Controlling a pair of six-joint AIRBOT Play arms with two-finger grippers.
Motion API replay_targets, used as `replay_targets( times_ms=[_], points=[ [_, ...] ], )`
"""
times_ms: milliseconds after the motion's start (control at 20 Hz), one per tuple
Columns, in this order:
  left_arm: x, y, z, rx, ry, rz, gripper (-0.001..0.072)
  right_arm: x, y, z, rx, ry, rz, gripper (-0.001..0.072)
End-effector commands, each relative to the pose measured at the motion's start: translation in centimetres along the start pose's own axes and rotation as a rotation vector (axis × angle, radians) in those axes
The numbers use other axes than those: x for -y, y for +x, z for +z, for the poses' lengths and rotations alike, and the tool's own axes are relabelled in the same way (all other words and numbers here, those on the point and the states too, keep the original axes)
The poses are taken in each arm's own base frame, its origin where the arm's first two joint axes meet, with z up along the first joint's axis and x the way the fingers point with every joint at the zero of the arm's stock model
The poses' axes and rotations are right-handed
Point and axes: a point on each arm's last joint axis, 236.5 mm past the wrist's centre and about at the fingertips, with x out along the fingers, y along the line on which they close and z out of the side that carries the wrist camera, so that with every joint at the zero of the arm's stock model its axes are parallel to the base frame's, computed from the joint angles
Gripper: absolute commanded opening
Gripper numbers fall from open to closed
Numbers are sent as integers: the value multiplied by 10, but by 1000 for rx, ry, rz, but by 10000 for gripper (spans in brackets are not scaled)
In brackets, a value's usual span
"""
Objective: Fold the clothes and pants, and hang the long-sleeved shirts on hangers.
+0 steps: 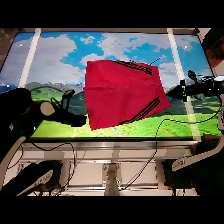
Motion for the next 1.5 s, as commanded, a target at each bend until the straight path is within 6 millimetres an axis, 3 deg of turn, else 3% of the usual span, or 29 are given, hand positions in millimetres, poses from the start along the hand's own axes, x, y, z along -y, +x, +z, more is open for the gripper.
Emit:
replay_targets(
  times_ms=[0,50,100,250,300,350,400,700,850,1050,1250,1350,1450],
  points=[
    [31,19,-23,74,-101,-233,10,0,4,4,37,-1,56,186],
    [48,17,-21,95,-66,-321,9,0,3,5,40,1,56,370],
    [63,14,-15,131,-42,-396,10,0,3,7,50,3,53,464],
    [63,22,-9,133,-65,-419,14,1,3,10,62,7,51,473],
    [59,28,-9,122,-82,-411,133,1,3,10,62,7,51,473],
    [55,33,-10,108,-98,-402,383,1,3,10,62,7,51,473],
    [52,38,-11,88,-152,-396,472,1,3,10,63,7,51,473],
    [17,64,2,112,-301,-293,474,1,3,11,67,7,49,473],
    [-7,63,18,184,-338,-224,470,2,3,12,73,7,46,473],
    [-35,58,12,157,-382,-167,455,3,3,14,81,8,43,473],
    [-32,58,4,121,-368,-176,455,3,3,14,80,7,44,472],
    [-32,52,10,136,-393,-200,456,2,4,14,78,7,44,472],
    [-18,33,24,170,-423,-282,455,1,6,14,74,4,43,473]
  ],
)
